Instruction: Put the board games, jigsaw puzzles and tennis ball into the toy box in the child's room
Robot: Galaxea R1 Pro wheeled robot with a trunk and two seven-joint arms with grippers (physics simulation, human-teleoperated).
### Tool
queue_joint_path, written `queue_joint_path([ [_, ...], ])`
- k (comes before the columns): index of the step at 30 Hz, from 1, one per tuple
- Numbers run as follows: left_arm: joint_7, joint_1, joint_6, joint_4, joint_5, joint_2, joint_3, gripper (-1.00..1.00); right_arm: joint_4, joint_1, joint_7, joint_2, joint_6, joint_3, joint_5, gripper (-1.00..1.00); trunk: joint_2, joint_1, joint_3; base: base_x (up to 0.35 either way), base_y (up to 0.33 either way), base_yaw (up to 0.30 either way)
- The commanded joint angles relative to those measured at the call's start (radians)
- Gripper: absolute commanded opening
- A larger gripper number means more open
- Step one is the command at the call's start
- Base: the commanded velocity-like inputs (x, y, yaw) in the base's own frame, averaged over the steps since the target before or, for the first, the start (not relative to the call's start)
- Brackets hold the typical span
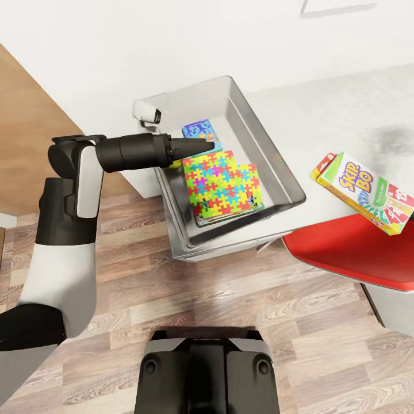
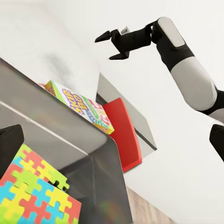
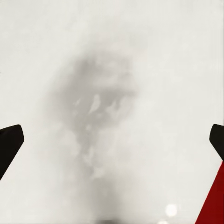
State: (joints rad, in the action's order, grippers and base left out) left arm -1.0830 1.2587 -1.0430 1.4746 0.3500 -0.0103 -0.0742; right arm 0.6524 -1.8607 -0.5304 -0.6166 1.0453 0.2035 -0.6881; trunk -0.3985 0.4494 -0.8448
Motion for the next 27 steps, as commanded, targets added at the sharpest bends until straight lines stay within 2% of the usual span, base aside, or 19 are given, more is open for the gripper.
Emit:
queue_joint_path([
  [1,-0.003,0.001,-0.004,0.0,0.0,0.003,0.001,1.0,0.001,-0.001,-0.002,-0.01,0.002,-0.014,-0.014,1.0,-0.002,0.001,-0.001,0.0,0.0,0.0],
  [5,-0.003,0.001,-0.004,0.0,0.0,0.012,0.005,1.0,0.002,0.002,0.038,-0.039,0.002,-0.053,-0.025,1.0,-0.002,0.001,-0.001,0.0,0.0,0.0],
  [9,-0.003,0.001,-0.004,0.0,0.001,0.016,0.018,1.0,0.002,0.003,0.073,-0.052,0.002,-0.071,-0.031,1.0,-0.002,0.001,-0.001,0.0,0.0,0.0],
  [27,-0.004,0.001,-0.004,0.0,0.001,0.017,0.035,1.0,0.003,0.01,0.1,-0.061,0.002,-0.085,-0.036,1.0,-0.002,0.001,0.021,0.0,0.0,0.0],
])
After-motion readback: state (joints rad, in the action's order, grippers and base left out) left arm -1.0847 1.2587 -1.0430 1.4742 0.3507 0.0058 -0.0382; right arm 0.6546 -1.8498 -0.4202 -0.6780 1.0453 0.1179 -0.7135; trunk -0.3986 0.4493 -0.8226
